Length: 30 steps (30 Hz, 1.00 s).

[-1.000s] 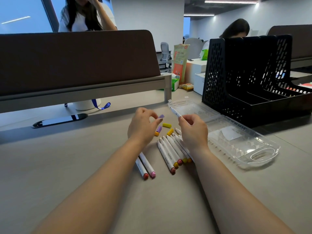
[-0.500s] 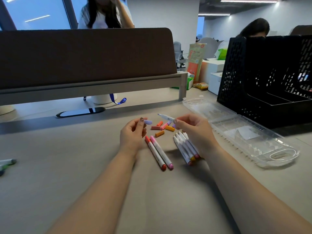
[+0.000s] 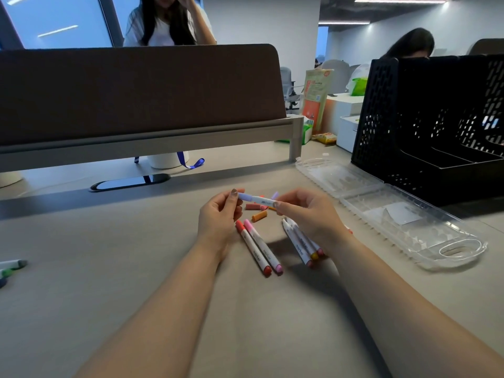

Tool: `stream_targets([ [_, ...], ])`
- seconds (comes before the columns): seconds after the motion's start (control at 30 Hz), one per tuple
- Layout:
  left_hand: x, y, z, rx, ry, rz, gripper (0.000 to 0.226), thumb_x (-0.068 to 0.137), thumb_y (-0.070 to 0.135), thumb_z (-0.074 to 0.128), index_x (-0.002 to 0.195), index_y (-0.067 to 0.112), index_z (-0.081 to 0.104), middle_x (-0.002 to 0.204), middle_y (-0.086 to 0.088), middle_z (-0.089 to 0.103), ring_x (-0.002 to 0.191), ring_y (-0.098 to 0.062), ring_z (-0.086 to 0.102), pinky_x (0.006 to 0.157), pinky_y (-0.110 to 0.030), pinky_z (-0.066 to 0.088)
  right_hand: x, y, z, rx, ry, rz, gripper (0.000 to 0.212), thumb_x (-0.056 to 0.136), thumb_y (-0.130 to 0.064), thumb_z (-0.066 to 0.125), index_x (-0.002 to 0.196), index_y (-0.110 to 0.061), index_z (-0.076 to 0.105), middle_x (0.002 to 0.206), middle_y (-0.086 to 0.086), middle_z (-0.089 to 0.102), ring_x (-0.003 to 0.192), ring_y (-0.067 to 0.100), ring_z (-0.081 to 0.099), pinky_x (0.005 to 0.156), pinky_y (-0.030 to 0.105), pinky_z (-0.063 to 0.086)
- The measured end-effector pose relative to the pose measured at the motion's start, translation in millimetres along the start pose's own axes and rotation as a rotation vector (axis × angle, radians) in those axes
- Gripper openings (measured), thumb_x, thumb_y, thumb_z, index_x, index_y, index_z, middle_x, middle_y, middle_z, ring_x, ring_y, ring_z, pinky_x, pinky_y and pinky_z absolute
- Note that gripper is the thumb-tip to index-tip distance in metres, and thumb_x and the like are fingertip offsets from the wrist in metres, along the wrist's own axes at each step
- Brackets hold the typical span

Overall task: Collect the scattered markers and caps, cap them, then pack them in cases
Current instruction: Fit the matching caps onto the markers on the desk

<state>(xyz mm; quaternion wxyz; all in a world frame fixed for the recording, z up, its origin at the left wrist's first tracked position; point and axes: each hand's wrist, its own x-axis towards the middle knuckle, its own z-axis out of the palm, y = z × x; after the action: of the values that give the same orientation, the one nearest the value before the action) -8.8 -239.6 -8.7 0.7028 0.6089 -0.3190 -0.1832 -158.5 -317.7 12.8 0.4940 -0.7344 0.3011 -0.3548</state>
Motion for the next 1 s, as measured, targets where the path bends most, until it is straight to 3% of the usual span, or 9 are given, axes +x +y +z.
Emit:
stream_targets([
  [0.1, -1, 0, 2, 0.042, -0.019, 0.026, 0.020, 0.097, 0.024, 0.049, 0.107, 0.024, 0.066, 0.096, 0.006, 0.065, 0.090, -0.010, 0.057, 0.066, -0.012, 0.051, -1, 0, 3, -0.086, 0.005, -0.023, 0.003, 0.087, -0.024, 0.067, 0.087, -0.027, 0.066, 0.086, -0.002, 0.070, 0.083, 0.013, 0.065, 0.074, 0.024, 0.053],
  [0.2, 0, 1, 4, 0.114, -0.014, 0.053, 0.028, 0.098, 0.024, 0.047, 0.120, 0.020, 0.063, 0.109, 0.008, 0.062, 0.102, -0.010, 0.056, 0.081, -0.016, 0.047, -1, -1, 7, -0.204, 0.016, -0.048, 0.008, 0.088, -0.027, 0.066, 0.081, -0.030, 0.063, 0.079, -0.006, 0.069, 0.076, 0.013, 0.064, 0.070, 0.027, 0.053],
  [0.27, 0, 1, 6, 0.173, -0.019, 0.104, 0.029, 0.099, 0.021, 0.045, 0.123, 0.019, 0.061, 0.116, 0.006, 0.060, 0.108, -0.007, 0.052, 0.083, -0.012, 0.042, -2, -2, 10, -0.265, 0.023, -0.047, 0.011, 0.089, -0.027, 0.065, 0.079, -0.029, 0.061, 0.076, -0.008, 0.068, 0.075, 0.011, 0.063, 0.071, 0.031, 0.053],
  [0.5, 1, 2, 10, 0.281, -0.044, 0.112, 0.028, 0.100, 0.018, 0.043, 0.120, 0.015, 0.063, 0.117, -0.003, 0.058, 0.095, -0.007, 0.053, 0.075, -0.010, 0.042, -1, -4, 7, -0.351, 0.056, 0.005, 0.016, 0.090, -0.029, 0.064, 0.075, -0.028, 0.059, 0.074, -0.008, 0.067, 0.076, 0.013, 0.063, 0.075, 0.037, 0.056],
  [0.6, 1, 2, 12, 0.289, -0.045, 0.081, 0.029, 0.100, 0.019, 0.041, 0.119, 0.017, 0.062, 0.117, -0.001, 0.057, 0.092, -0.004, 0.053, 0.080, -0.016, 0.041, -1, -6, 10, -0.436, 0.003, 0.022, 0.020, 0.085, -0.035, 0.066, 0.069, -0.024, 0.062, 0.072, -0.006, 0.070, 0.074, 0.013, 0.064, 0.072, 0.037, 0.055],
  [0.73, 5, -3, 13, 0.371, 0.005, 0.080, 0.030, 0.100, 0.018, 0.041, 0.122, 0.015, 0.061, 0.122, -0.002, 0.057, 0.111, -0.011, 0.052, 0.090, -0.022, 0.040, -1, -9, 12, -0.672, -0.047, 0.034, 0.022, 0.080, -0.037, 0.063, 0.067, -0.019, 0.067, 0.071, 0.001, 0.068, 0.073, 0.017, 0.062, 0.066, 0.032, 0.048],
  [0.93, 8, -5, 12, 0.358, 0.083, 0.031, 0.028, 0.099, 0.022, 0.043, 0.117, 0.011, 0.060, 0.111, -0.004, 0.061, 0.104, -0.015, 0.055, 0.080, -0.024, 0.039, -5, -7, 18, -0.904, -0.125, -0.034, 0.028, 0.085, -0.047, 0.054, 0.074, -0.023, 0.063, 0.076, -0.006, 0.064, 0.082, 0.017, 0.058, 0.083, 0.033, 0.039],
  [1.0, 8, -5, 12, 0.363, 0.077, 0.031, 0.027, 0.099, 0.022, 0.043, 0.116, 0.010, 0.061, 0.109, -0.002, 0.061, 0.101, -0.014, 0.055, 0.079, -0.025, 0.039, -1, -4, 15, -0.893, -0.115, -0.028, 0.028, 0.087, -0.048, 0.054, 0.070, -0.026, 0.058, 0.075, -0.007, 0.061, 0.084, 0.017, 0.057, 0.078, 0.031, 0.039],
])
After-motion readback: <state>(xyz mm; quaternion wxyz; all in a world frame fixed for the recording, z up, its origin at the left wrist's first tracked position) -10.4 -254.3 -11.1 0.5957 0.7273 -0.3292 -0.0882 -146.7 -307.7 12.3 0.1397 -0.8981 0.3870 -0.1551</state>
